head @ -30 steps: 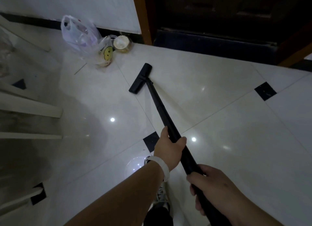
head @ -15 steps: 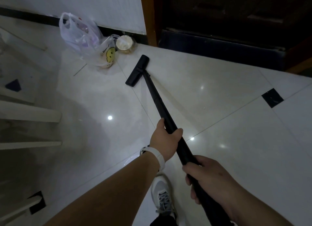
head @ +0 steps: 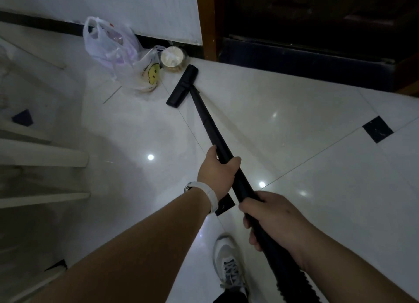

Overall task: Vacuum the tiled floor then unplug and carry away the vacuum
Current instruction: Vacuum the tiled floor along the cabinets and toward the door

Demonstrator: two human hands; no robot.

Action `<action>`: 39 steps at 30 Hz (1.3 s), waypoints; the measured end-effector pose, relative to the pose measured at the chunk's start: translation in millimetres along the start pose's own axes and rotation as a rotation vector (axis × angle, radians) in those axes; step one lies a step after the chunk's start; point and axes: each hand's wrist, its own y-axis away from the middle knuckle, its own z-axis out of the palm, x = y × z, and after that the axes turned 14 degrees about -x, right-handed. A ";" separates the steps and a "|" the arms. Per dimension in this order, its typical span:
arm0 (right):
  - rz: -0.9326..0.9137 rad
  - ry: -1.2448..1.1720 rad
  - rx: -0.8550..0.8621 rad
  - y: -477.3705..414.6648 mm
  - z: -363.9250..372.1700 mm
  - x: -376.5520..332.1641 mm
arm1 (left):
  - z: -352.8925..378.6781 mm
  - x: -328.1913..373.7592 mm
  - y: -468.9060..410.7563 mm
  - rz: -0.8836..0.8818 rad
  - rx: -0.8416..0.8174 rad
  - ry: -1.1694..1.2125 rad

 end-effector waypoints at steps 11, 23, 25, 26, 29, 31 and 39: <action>-0.007 -0.008 0.016 27.7 -22.9 21.8 | 37.0 -1.6 16.4 0.004 -0.014 -0.026; 0.006 0.039 0.036 100.2 -82.5 95.1 | 133.9 -17.6 67.1 -0.044 -0.129 -0.158; 0.005 0.041 0.044 113.1 -95.7 110.1 | 155.9 -19.7 75.7 -0.060 -0.129 -0.175; 0.005 0.037 0.048 119.9 -102.1 117.5 | 167.5 -21.1 79.3 -0.066 -0.125 -0.179; -0.008 0.039 0.067 141.8 -122.0 138.3 | 204.2 -23.1 91.8 -0.070 -0.117 -0.193; -0.010 0.049 0.086 157.6 -135.3 152.6 | 229.5 -25.5 100.4 -0.065 -0.123 -0.196; -0.018 -0.012 0.144 220.5 -190.1 218.8 | 330.9 -43.3 135.2 -0.033 -0.188 -0.209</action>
